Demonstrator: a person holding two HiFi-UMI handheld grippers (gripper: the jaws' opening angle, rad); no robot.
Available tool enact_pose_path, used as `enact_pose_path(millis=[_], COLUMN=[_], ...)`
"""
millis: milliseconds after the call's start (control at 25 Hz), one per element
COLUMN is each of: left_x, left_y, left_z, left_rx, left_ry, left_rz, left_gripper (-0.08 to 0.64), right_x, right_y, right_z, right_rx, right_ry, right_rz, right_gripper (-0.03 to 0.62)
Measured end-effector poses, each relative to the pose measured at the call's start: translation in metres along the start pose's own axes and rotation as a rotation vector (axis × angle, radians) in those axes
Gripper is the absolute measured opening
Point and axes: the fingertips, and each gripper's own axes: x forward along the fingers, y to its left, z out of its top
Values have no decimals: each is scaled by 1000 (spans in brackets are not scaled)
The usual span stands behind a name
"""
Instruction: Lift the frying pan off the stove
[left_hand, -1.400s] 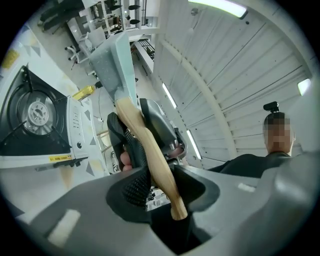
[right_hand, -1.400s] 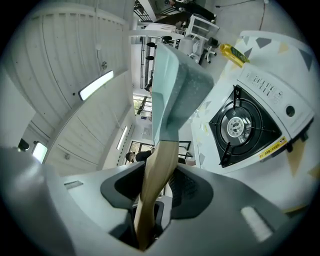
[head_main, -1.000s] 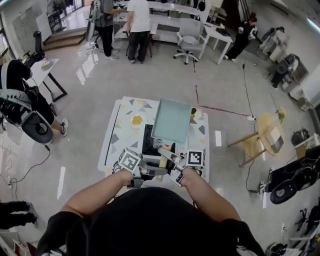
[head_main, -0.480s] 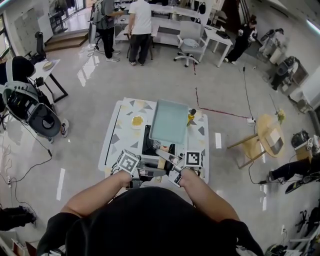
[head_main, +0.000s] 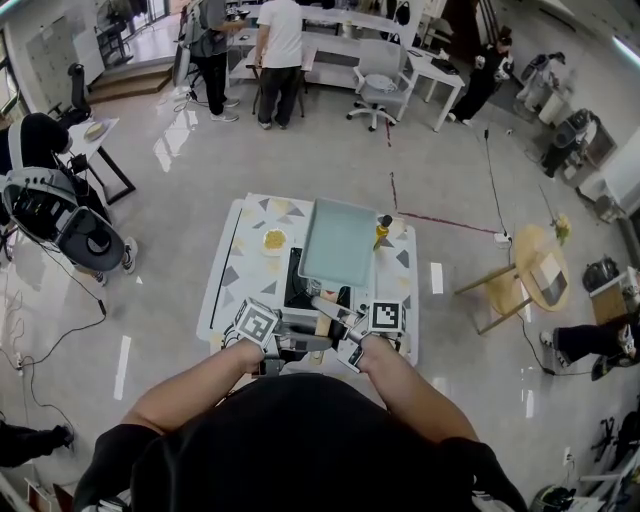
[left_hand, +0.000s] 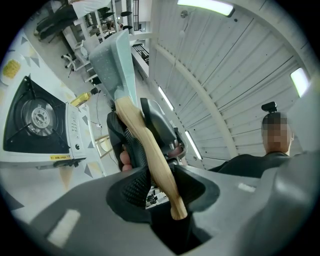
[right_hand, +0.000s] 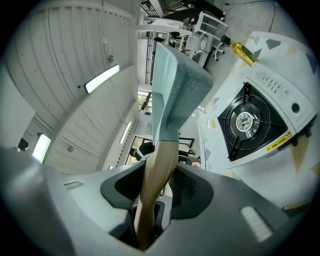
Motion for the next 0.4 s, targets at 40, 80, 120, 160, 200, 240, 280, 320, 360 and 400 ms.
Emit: enact_pose_path(millis=[40, 80, 120, 160, 200, 240, 280, 320, 360, 400], left_x=[0, 0, 0, 1, 1, 0, 0, -1, -1, -1], left_y=[1, 0, -1, -1, -1, -1, 0, 0, 0, 1], left_z=[0, 0, 0, 0, 0, 0, 0, 0, 0, 0], left_rx=[-1, -4, -8, -10, -11, -11, -11, -12, -14, -15], left_ry=[-1, -2, -1, 0, 1, 1, 2, 2, 2, 2], left_rz=[-1, -4, -6, -8, -8, -7, -7, -8, -9, -10], left_gripper=[152, 152, 152, 152, 152, 152, 152, 152, 152, 152], right_x=[0, 0, 0, 0, -1, 0, 0, 0, 1, 1], right_y=[0, 0, 0, -1, -1, -1, -1, -1, -1, -1], right_z=[0, 0, 0, 0, 1, 1, 1, 1, 1, 1], right_rx=[0, 0, -2, -6, -7, -2, 4, 8, 11, 14], right_ry=[1, 2, 2, 1, 1, 0, 0, 1, 1, 2], right_rz=[0, 0, 1, 2, 3, 4, 4, 5, 6, 7], right_gripper=[173, 173, 173, 173, 173, 173, 173, 173, 173, 173])
